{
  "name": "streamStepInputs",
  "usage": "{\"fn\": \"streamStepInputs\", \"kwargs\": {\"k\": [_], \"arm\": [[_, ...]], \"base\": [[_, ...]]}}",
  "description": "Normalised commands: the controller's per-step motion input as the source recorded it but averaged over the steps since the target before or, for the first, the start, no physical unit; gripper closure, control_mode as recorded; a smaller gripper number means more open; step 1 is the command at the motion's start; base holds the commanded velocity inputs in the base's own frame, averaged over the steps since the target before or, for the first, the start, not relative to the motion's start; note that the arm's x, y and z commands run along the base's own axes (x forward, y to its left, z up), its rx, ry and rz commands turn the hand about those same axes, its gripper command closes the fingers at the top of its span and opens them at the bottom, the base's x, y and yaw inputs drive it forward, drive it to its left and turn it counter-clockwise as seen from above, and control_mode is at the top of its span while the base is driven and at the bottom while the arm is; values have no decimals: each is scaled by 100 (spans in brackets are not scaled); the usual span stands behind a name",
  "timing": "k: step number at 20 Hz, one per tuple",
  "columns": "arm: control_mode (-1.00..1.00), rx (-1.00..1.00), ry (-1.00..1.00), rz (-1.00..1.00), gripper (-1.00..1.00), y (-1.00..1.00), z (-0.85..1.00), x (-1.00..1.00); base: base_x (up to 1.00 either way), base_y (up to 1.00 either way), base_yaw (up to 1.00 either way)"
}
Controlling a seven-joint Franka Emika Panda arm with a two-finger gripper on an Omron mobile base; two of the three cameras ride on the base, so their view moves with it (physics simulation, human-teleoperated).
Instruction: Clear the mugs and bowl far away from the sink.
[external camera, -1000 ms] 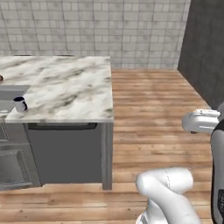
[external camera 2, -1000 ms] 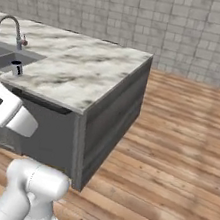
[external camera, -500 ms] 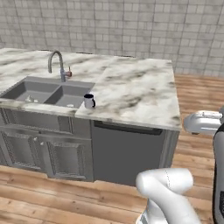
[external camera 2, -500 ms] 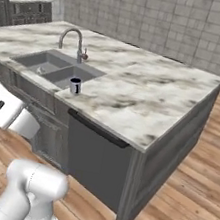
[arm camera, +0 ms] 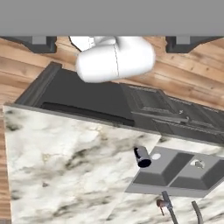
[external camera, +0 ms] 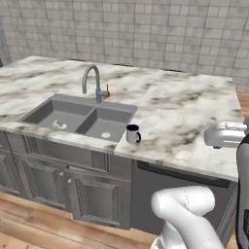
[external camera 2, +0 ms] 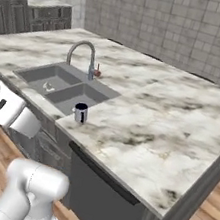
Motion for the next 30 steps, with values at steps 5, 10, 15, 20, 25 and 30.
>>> {"fn": "streamStepInputs", "kwargs": {"k": [5, 10, 15, 20, 25, 30], "arm": [[100, 0, 0, 0, -100, 0, 0, 0], [100, 0, 0, 0, -100, 0, 0, 0], [100, 0, 0, 0, -100, 0, 0, 0], [100, 0, 0, 0, -100, 0, 0, 0], [-100, 0, 5, 12, -100, 0, -18, 31], [-100, 0, 19, 34, -100, -14, -8, 43]], "base": [[100, 1, 17], [100, 12, 16], [71, 12, 37], [82, 16, 49], [52, 12, 21], [0, 0, 0]]}}
